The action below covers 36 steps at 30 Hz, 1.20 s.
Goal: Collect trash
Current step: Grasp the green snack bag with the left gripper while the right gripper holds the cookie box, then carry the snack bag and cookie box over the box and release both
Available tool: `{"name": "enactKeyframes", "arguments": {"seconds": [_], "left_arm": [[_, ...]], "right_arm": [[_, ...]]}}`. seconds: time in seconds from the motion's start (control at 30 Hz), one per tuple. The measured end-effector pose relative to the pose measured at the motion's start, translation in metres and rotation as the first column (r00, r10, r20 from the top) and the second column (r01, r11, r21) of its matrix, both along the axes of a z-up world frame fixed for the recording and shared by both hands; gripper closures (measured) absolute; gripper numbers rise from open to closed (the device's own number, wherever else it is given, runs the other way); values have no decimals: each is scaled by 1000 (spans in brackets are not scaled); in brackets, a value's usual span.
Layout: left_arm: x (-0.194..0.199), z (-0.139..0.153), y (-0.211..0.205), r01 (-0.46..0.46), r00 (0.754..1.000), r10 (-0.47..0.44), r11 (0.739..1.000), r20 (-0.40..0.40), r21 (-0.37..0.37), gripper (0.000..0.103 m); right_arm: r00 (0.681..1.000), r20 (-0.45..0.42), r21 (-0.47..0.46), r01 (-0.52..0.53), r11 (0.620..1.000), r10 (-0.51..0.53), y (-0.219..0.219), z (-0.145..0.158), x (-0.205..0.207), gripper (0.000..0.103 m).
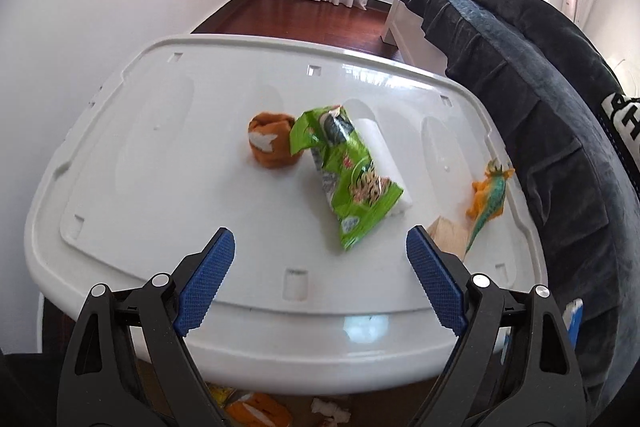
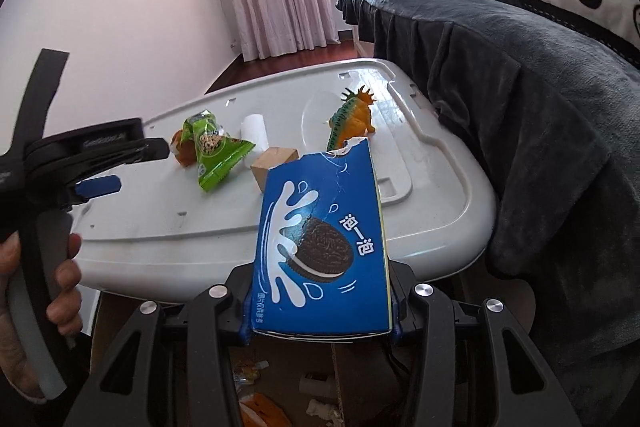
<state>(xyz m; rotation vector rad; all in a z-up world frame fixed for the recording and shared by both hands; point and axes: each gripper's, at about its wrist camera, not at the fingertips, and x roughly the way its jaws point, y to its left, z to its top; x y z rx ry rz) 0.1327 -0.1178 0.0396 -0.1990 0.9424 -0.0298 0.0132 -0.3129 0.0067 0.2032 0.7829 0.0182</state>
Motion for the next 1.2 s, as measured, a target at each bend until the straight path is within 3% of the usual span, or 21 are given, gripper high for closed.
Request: {"name": "enactKeyframes", "arguments": {"seconds": [0.33, 0.57, 0.67, 0.73, 0.77, 0.8, 0.97, 1.2], "left_arm": [[62, -11, -15, -98, 995, 97, 995, -31, -14, 17], [97, -53, -10, -193, 973, 193, 981, -125, 11, 17], [104, -68, -10, -215, 962, 221, 975, -163, 59, 18], [101, -72, -12, -217, 963, 229, 972, -143, 95, 29], [98, -70, -16, -197, 971, 212, 972, -115, 126, 57], [97, -70, -21, -177, 975, 197, 968, -104, 177, 72], [89, -66, -18, -133, 985, 150, 974, -81, 186, 82], [60, -36, -12, -89, 996, 90, 974, 3, 206, 83]], "right_arm": [[1000, 1, 87, 28, 996, -28, -15, 1, -4, 56], [1000, -16, 115, 27, 993, -25, -17, -2, -2, 56], [999, -26, 134, 34, 990, -30, -20, -4, 0, 56], [999, -34, 141, 37, 989, -32, -20, -6, 2, 56], [999, -38, 144, 38, 989, -33, -21, -7, 3, 56], [999, -41, 146, 39, 988, -33, -20, -7, 3, 56], [999, -44, 134, 37, 990, -32, -19, -8, 7, 56], [999, -37, 112, 32, 993, -28, -13, -9, 7, 56]]}}
